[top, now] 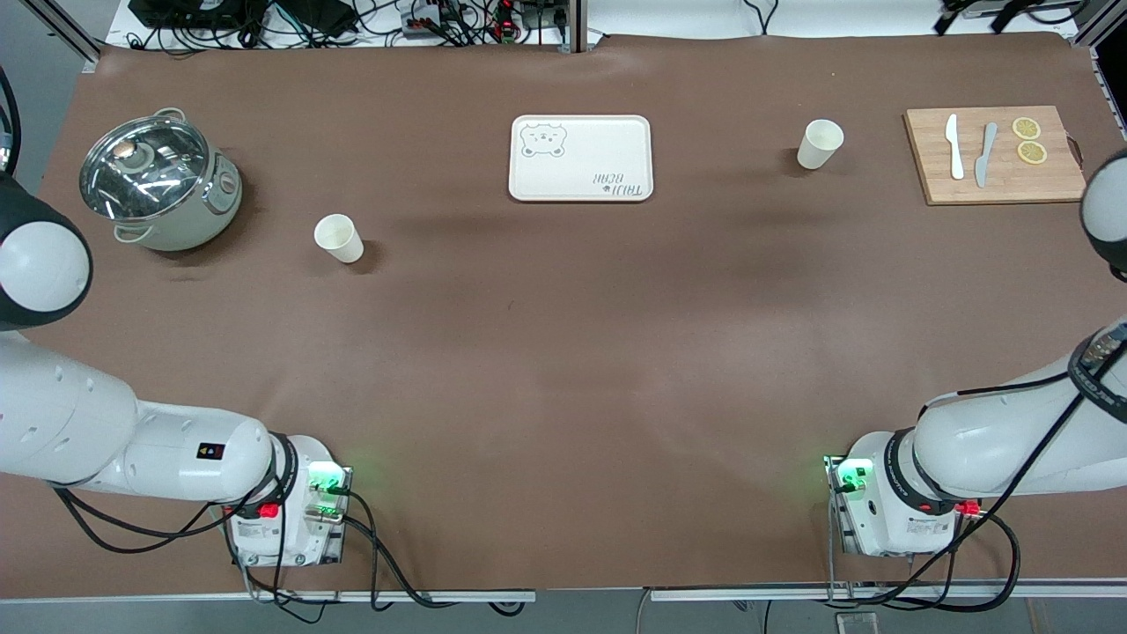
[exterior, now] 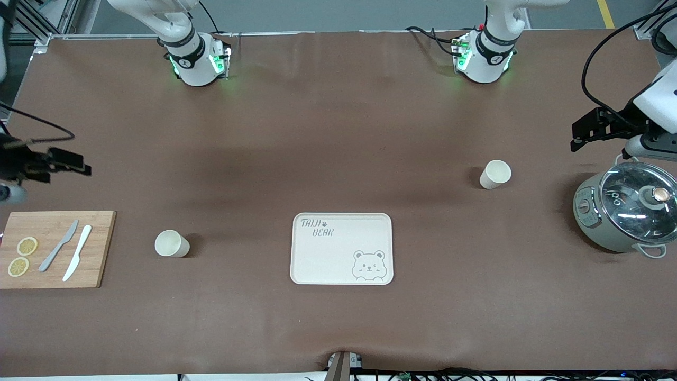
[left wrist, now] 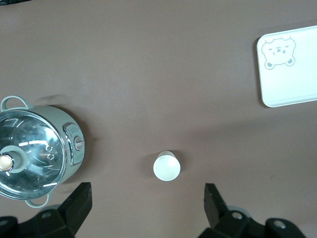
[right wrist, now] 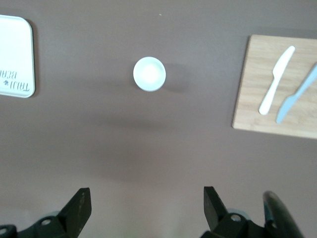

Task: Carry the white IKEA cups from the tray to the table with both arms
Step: 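Release the cup near the board and withdraw the right gripper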

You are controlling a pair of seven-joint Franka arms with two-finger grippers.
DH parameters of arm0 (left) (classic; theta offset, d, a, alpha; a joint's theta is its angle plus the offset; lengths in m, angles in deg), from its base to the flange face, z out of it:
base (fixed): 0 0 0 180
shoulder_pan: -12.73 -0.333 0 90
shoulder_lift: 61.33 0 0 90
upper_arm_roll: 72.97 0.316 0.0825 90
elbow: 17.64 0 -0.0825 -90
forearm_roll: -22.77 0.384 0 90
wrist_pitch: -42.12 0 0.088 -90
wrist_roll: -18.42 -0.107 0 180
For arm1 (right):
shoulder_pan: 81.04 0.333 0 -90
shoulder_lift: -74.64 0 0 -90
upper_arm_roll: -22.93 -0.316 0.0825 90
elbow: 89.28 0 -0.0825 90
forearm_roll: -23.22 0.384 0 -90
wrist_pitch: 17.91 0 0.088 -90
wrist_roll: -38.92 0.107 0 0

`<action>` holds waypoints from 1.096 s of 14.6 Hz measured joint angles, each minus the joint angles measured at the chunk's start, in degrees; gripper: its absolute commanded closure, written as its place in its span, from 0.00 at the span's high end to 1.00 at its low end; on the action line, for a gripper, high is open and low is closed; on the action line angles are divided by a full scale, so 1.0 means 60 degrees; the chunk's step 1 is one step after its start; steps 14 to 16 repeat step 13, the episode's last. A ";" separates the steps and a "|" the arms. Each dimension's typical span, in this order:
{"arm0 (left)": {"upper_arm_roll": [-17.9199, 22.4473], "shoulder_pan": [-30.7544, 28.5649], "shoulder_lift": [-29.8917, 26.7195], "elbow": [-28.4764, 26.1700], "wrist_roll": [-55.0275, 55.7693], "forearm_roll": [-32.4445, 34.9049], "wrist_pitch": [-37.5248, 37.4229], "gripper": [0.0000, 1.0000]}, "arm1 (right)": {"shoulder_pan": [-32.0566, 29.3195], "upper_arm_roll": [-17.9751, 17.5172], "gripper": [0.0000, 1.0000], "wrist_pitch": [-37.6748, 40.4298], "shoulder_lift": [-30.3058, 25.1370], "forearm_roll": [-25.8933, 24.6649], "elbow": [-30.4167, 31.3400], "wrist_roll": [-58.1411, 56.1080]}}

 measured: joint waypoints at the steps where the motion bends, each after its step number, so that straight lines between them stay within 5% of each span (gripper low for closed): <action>1: -0.0005 0.0002 0.0000 0.0000 0.0000 0.0000 -0.0001 1.00 | -0.0034 0.0008 1.00 0.0142 -0.0295 -0.0114 0.0003 0.0000; 6: -0.0006 -0.0023 -0.0001 0.0003 -0.0127 0.0008 -0.0313 1.00 | -0.0024 -0.0092 1.00 0.0200 -0.1496 -0.0612 0.0629 0.0680; 10: -0.0002 -0.0064 -0.0001 0.0004 -0.0368 0.0011 -0.0630 1.00 | 0.0302 -0.0310 1.00 -0.1173 -0.1489 -0.0988 0.1750 0.1514; 16: -0.0002 -0.0065 -0.0001 0.0004 -0.0368 0.0012 -0.0638 1.00 | 0.0321 -0.0289 1.00 -0.1212 -0.1533 -0.1030 0.1888 0.1555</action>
